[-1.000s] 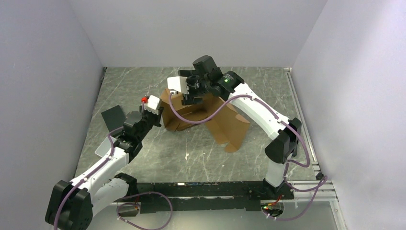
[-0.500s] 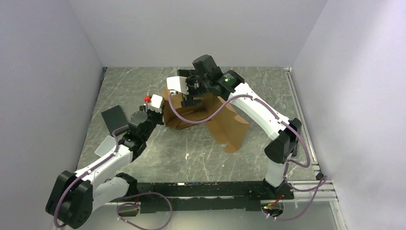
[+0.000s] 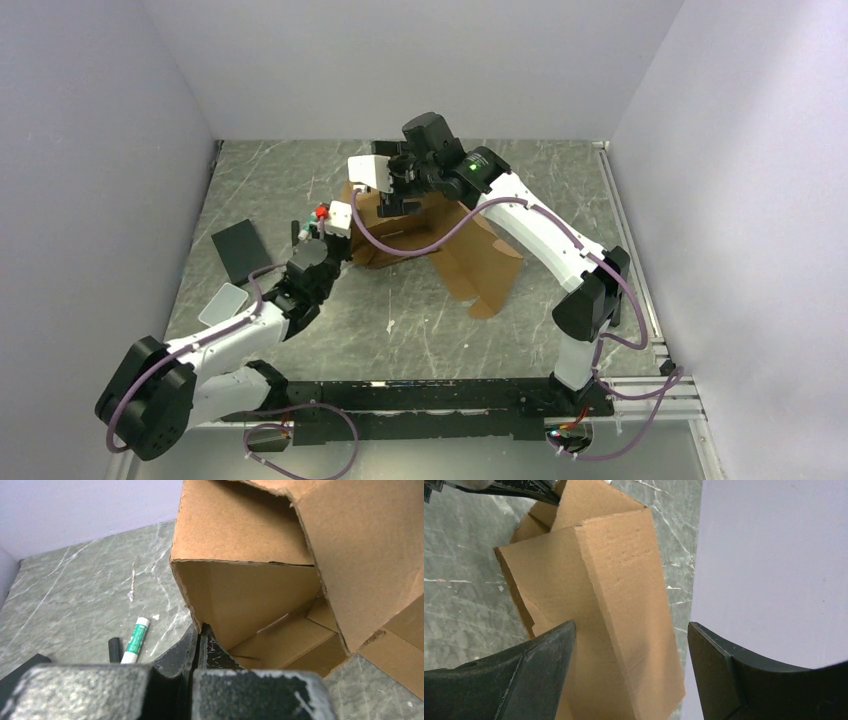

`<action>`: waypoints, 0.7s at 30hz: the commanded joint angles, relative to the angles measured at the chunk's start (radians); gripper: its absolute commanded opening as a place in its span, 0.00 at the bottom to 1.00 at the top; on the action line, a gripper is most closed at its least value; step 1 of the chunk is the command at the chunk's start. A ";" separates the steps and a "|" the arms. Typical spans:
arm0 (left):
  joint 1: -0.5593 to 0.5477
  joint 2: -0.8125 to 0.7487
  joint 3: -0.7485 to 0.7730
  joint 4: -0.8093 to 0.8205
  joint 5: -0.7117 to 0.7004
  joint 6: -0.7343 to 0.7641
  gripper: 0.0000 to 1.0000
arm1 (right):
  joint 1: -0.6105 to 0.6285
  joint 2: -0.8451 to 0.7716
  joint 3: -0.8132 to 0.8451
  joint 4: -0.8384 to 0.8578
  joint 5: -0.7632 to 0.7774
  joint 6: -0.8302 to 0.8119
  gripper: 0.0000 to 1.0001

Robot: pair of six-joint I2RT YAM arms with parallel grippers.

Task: Fold the paper box

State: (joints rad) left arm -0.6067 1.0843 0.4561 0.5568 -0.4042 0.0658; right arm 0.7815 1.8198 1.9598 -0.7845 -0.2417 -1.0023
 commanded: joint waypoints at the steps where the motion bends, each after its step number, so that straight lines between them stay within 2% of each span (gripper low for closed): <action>1: -0.030 0.034 0.018 0.095 -0.168 0.006 0.00 | -0.003 0.007 0.028 0.063 0.022 0.013 0.85; 7: -0.079 0.101 0.034 0.153 -0.306 0.004 0.00 | -0.040 0.005 0.036 0.051 -0.052 0.031 0.84; 12: -0.117 0.166 0.054 0.211 -0.419 -0.010 0.00 | -0.057 0.000 0.009 0.023 -0.119 -0.024 0.84; 21: -0.137 0.215 0.064 0.208 -0.417 -0.136 0.00 | -0.057 0.040 0.019 0.003 -0.131 -0.107 0.83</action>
State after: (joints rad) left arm -0.7361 1.2823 0.4950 0.7448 -0.7826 0.0010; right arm 0.7212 1.8370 1.9598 -0.7708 -0.3458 -1.0599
